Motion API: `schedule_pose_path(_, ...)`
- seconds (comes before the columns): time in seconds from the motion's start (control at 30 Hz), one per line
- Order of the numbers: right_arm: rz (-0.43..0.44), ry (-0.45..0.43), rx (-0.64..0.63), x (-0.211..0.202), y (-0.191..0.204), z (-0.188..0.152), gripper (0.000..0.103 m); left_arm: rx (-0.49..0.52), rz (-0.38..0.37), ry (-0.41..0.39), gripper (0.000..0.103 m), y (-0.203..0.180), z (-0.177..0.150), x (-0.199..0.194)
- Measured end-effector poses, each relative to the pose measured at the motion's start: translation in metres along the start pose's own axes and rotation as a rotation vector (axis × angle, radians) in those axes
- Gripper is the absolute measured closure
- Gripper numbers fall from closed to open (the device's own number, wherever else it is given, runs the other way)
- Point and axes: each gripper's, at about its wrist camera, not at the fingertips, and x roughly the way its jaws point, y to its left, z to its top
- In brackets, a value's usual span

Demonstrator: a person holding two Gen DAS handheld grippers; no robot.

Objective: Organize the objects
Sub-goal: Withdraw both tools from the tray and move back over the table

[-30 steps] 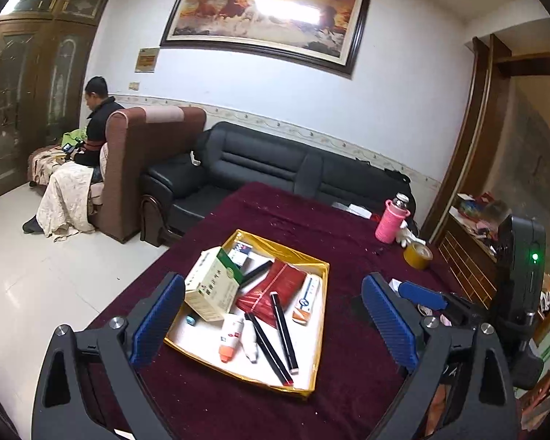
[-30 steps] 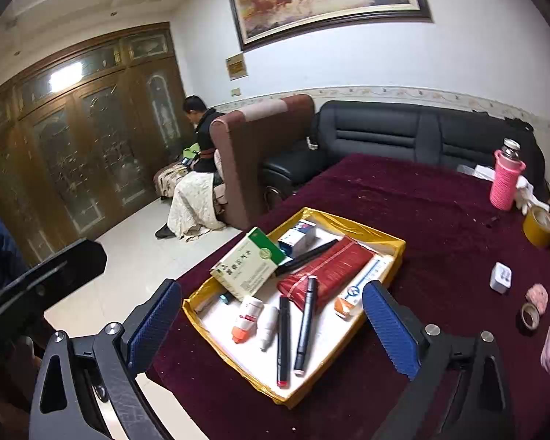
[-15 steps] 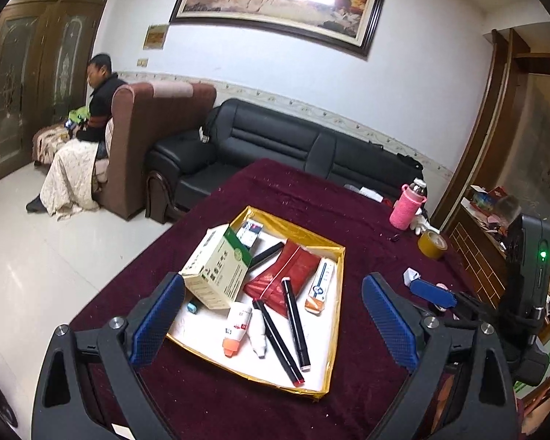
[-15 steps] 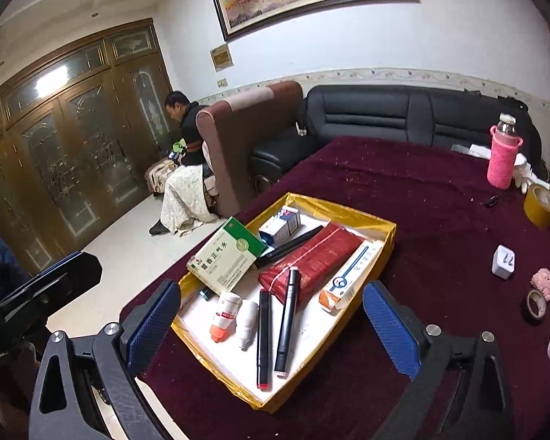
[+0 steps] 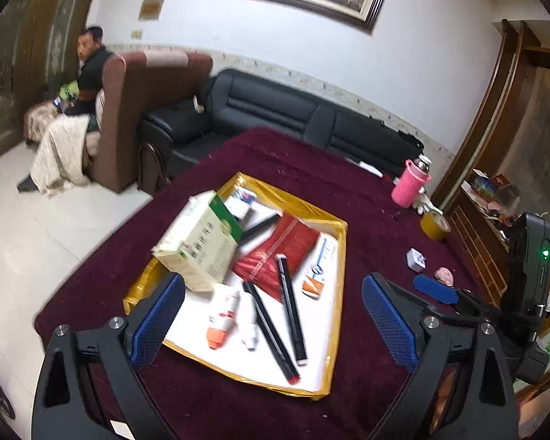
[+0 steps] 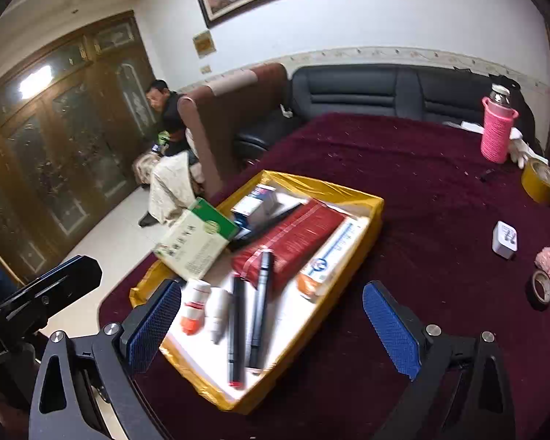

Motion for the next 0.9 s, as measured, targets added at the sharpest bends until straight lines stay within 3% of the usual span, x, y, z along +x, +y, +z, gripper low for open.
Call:
schedule_pose_path(0.37,-0.081,-0.032,0.154,-0.012,-0.072,-0.005,0.001,0.084,-0.019,0.074,0.006,-0.035,-0.009,0.029)
schedule_pose_path(0.67,-0.161,-0.121,0.141,-0.029,-0.121,0.011,0.001,0.106,0.069,-0.004,0.006,-0.042,0.003,-0.003)
schedule_pose_path(0.9,-0.261,-0.147,0.158,-0.051,-0.169,0.008,0.001,0.173,-0.002,0.069,0.006,-0.077,0.001,0.032)
